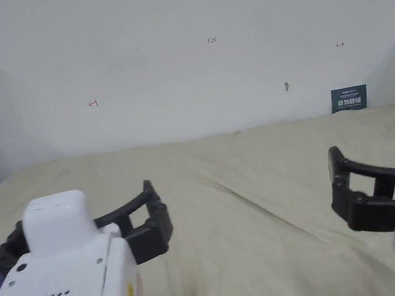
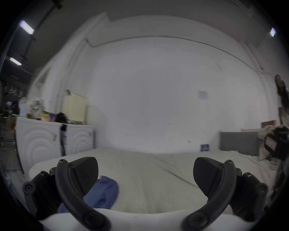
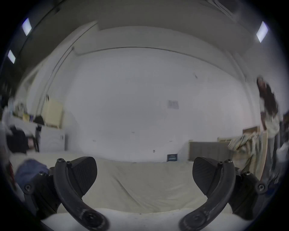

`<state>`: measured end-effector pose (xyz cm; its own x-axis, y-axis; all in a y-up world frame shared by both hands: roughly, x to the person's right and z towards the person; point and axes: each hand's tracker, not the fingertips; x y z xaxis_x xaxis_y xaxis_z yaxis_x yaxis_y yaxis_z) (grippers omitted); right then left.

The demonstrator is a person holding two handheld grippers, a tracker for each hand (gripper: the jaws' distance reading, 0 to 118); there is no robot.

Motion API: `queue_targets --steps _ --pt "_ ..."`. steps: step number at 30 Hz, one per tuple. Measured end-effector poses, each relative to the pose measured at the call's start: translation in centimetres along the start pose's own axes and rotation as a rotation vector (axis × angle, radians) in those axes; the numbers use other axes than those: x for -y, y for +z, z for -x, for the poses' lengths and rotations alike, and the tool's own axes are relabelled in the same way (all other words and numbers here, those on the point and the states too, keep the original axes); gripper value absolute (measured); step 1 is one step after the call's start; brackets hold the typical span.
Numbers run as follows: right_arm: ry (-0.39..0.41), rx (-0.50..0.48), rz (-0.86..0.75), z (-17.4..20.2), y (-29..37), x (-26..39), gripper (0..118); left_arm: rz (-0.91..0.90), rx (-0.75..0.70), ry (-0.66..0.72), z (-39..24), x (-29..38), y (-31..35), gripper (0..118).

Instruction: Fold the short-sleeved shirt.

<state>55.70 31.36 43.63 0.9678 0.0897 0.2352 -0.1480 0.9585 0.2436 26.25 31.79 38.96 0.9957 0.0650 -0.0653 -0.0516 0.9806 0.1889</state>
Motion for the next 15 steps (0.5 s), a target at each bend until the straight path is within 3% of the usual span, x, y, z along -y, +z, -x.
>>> queue_targets --steps 4,9,15 --pt "-0.168 -0.038 0.103 -0.7 -0.1 2.4 118 -0.089 0.036 -0.103 -1.0 0.8 1.2 118" --pt "-0.171 -0.013 0.157 -1.2 -0.6 3.2 118 -0.023 0.073 -0.143 -2.1 1.1 0.6 118" --pt "-0.146 -0.015 0.076 -1.7 0.5 2.7 118 0.045 0.086 -0.086 -2.2 2.1 0.0 118"
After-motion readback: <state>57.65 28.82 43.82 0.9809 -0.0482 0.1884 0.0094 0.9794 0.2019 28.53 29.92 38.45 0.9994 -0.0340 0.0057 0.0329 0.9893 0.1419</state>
